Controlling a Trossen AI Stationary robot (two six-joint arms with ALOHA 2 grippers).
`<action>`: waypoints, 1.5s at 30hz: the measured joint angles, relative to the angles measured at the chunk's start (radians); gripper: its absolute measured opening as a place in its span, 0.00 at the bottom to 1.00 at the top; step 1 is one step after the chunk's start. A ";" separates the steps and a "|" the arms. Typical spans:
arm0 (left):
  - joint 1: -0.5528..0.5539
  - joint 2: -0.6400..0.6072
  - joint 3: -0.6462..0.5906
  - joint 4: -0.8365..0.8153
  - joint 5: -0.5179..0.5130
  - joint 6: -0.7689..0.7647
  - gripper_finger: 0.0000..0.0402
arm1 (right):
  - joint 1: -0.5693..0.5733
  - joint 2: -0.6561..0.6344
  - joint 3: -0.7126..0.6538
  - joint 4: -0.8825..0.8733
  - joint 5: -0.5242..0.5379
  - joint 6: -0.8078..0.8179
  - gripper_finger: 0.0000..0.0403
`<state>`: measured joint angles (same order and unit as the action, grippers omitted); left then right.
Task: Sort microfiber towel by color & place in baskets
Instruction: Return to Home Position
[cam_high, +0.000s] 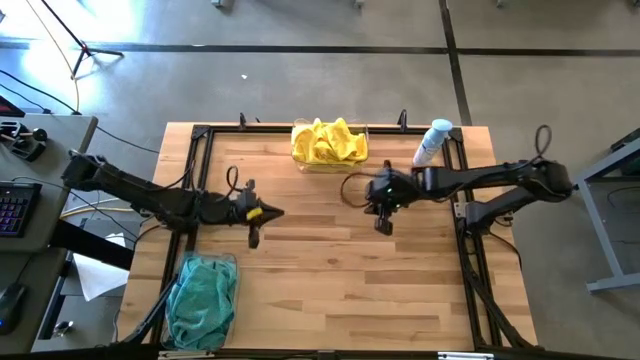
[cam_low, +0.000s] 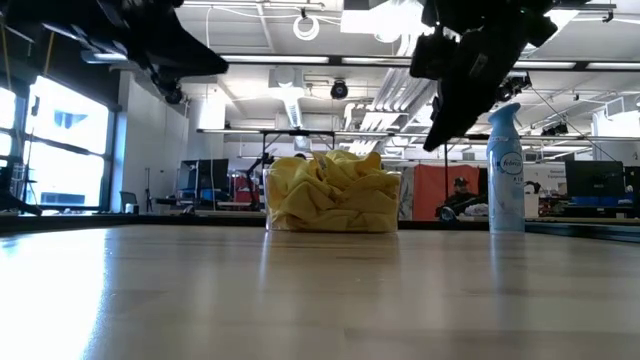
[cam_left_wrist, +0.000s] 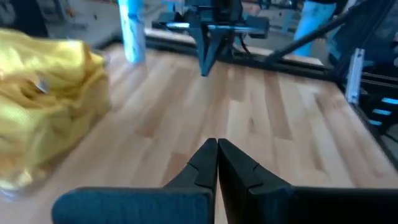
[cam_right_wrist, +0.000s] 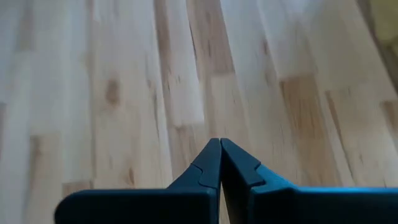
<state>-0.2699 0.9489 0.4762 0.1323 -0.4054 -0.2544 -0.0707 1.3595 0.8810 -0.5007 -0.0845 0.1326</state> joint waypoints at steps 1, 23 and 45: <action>0.026 0.000 -0.023 0.046 0.016 0.033 0.00 | -0.014 -0.025 -0.019 0.027 -0.020 -0.007 0.00; 0.231 -0.369 -0.360 0.233 0.103 0.075 0.00 | -0.165 -0.139 -0.078 0.127 -0.123 0.028 0.00; 0.253 -0.776 -0.465 0.094 0.271 0.188 0.00 | -0.164 -0.138 -0.077 0.184 -0.022 0.208 0.00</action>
<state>-0.0174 0.1730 0.0109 0.2262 -0.1348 -0.0666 -0.2352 1.2213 0.8040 -0.3168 -0.1066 0.3407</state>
